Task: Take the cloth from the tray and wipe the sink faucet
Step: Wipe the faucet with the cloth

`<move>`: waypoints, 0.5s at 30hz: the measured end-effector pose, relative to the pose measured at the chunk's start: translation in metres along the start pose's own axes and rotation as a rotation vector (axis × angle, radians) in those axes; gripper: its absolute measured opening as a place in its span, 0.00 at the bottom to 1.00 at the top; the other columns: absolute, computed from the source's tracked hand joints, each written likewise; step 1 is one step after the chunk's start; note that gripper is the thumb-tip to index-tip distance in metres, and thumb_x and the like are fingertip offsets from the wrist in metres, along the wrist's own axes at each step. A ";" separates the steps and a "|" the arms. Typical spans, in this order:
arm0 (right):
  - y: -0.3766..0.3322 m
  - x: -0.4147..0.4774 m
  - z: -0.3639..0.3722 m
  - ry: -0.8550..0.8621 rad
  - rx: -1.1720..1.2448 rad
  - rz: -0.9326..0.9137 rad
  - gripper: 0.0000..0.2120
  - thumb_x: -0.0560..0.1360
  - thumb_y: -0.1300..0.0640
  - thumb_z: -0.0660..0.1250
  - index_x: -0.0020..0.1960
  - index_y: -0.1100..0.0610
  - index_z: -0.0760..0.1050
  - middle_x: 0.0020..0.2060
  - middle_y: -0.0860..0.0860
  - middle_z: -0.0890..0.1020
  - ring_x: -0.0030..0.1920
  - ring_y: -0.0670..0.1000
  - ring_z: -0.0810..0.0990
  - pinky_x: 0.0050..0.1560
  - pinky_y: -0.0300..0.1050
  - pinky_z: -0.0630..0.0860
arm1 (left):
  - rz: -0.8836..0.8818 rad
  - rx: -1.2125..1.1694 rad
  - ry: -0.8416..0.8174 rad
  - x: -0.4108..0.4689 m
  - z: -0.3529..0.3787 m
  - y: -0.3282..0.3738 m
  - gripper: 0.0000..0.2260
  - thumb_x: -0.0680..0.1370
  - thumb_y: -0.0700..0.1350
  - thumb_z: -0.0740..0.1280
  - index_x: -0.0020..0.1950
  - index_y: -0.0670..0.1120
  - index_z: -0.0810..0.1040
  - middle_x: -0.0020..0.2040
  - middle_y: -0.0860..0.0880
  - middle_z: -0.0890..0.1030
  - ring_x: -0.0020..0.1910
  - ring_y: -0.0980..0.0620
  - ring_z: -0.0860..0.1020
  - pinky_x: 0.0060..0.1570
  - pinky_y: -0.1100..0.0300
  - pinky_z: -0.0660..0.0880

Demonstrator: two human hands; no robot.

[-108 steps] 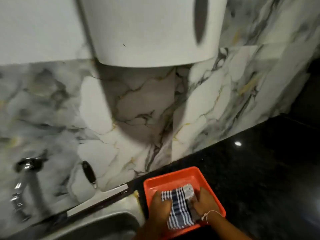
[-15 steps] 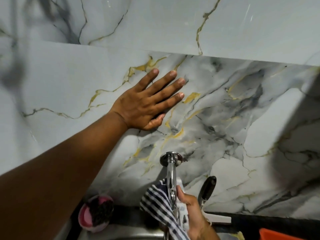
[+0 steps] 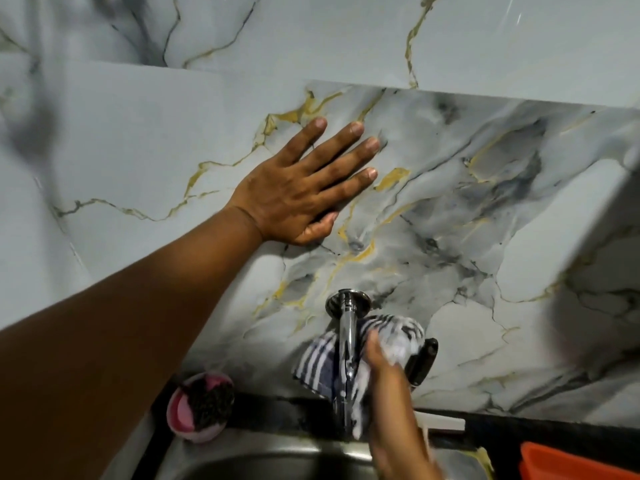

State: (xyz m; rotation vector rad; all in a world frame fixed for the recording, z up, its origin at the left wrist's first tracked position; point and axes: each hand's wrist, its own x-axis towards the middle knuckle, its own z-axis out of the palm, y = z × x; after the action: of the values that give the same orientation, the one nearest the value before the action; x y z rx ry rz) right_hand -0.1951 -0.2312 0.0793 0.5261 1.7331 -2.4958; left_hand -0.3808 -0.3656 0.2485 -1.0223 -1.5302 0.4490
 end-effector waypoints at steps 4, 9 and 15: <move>0.010 -0.016 0.005 0.042 -0.986 -0.616 0.32 0.69 0.42 0.61 0.72 0.43 0.62 0.76 0.51 0.61 0.76 0.47 0.59 0.72 0.36 0.62 | 0.002 0.005 -0.014 0.000 -0.001 0.000 0.30 0.79 0.53 0.55 0.80 0.44 0.61 0.79 0.40 0.65 0.79 0.37 0.62 0.78 0.39 0.53; -0.023 -0.007 0.002 -0.063 -1.576 -0.732 0.35 0.64 0.48 0.67 0.71 0.46 0.64 0.77 0.47 0.58 0.78 0.56 0.46 0.77 0.57 0.56 | -0.003 0.021 -0.002 0.000 0.000 0.000 0.31 0.79 0.53 0.54 0.81 0.45 0.60 0.80 0.40 0.64 0.80 0.37 0.61 0.79 0.39 0.51; 0.003 -0.025 -0.015 -0.162 -1.932 -1.033 0.18 0.69 0.49 0.64 0.58 0.49 0.78 0.66 0.51 0.77 0.74 0.57 0.61 0.72 0.61 0.64 | 0.004 0.007 0.012 0.000 0.001 0.000 0.31 0.78 0.53 0.55 0.81 0.45 0.60 0.80 0.40 0.64 0.80 0.37 0.61 0.80 0.40 0.49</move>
State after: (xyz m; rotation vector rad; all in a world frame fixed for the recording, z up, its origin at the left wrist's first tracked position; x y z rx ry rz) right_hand -0.1667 -0.2221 0.0794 -0.8157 3.3510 0.1689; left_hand -0.3820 -0.3652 0.2476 -1.0211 -1.5152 0.4509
